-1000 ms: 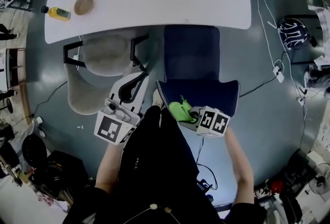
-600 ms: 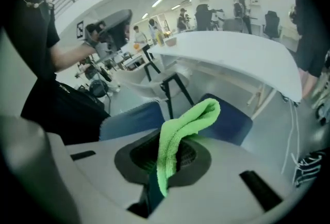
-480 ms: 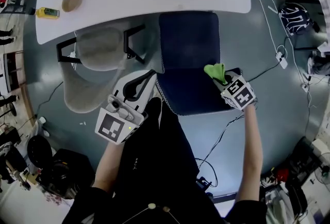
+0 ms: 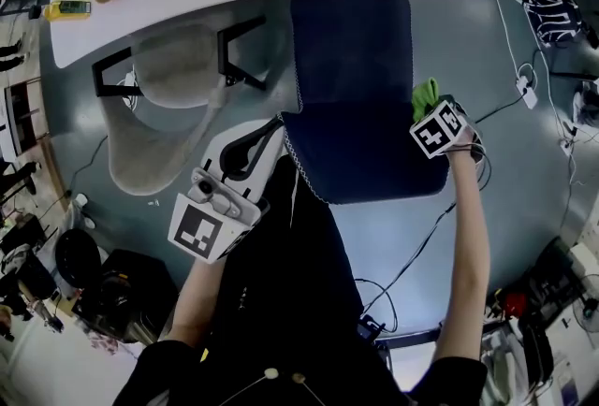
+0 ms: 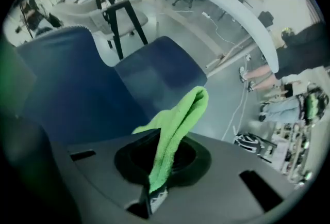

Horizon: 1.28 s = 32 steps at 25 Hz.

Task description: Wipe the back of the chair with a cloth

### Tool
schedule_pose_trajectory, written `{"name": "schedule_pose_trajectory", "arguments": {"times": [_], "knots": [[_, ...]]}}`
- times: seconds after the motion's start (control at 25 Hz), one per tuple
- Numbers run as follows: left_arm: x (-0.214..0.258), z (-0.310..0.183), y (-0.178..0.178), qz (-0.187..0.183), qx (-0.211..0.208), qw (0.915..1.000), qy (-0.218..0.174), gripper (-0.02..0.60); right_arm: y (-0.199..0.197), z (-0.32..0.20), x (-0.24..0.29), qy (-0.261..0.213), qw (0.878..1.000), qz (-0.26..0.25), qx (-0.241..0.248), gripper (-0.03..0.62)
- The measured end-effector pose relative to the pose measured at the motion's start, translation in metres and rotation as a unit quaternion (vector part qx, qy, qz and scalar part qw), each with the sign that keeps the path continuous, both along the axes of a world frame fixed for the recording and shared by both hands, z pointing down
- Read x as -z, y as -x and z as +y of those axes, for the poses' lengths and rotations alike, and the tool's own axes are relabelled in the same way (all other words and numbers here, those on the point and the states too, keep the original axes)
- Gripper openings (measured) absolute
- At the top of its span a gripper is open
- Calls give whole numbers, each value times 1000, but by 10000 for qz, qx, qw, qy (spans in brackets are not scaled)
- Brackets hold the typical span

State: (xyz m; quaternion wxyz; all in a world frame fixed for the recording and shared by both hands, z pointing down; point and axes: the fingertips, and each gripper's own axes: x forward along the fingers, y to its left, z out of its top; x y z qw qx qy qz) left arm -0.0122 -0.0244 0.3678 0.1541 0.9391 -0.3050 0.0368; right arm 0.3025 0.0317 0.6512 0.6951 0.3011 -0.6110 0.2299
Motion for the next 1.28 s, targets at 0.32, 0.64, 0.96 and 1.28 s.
{"name": "schedule_pose_trajectory", "arguments": {"times": [0.32,0.64,0.96,1.28], "knots": [[-7,-2,5,-29,114,9999,91,6,-4,42,-37,1653,9706,652,1625,18],[-5,-5,5,92,195,9997,147,7,48,85,-32,2559,9494,-491,1752,18],[5,-2,3,188,171,9996,117,6,78,93,-10,2427,9488,-1114,1689,18],[17,1,6,293,202,9993,111,8,108,99,10,2227,9479,-1393,1806,18]]}}
